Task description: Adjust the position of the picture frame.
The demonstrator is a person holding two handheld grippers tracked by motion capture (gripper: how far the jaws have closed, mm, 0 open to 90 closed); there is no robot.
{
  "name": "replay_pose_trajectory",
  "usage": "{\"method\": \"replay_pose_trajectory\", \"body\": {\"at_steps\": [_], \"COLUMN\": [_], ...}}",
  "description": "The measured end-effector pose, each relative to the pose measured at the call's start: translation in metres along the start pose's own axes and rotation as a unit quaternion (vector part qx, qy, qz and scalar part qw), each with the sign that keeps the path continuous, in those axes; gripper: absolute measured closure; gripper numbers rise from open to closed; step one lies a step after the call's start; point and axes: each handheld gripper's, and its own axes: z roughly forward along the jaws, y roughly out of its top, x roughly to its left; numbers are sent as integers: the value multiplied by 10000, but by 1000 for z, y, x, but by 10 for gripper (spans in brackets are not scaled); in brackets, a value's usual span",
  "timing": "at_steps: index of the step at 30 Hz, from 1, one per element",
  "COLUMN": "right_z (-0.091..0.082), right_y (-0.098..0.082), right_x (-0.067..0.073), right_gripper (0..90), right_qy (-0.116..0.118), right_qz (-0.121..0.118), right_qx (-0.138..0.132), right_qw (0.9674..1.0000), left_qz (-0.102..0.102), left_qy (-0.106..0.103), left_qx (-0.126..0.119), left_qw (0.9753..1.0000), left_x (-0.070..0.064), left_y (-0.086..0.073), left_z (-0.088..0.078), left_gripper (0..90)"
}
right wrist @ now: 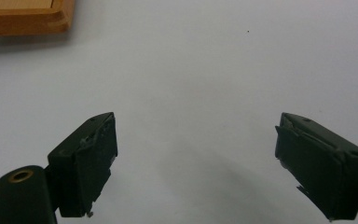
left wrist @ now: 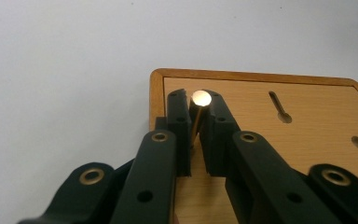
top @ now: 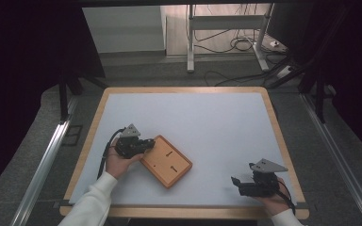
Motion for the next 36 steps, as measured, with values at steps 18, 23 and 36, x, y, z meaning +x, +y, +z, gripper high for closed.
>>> {"method": "replay_pose_trajectory", "body": {"at_steps": [18, 23, 36], "right_z": [0, 0, 1], "right_y": [0, -1, -1], "right_x": [2, 2, 3], "right_gripper": [134, 134, 134], "right_qy": [40, 37, 56], "right_qz": [-10, 9, 8], "right_qx": [35, 37, 56], "right_qw": [10000, 10000, 10000], "left_qz": [459, 548, 569], "left_qy": [-308, -408, -705], "left_qx": [168, 205, 258], "left_qw": [9983, 9975, 9955], "left_x": [0, -2, -16], "left_y": [14, 19, 23], "left_z": [15, 26, 56], "left_gripper": [840, 838, 842]}}
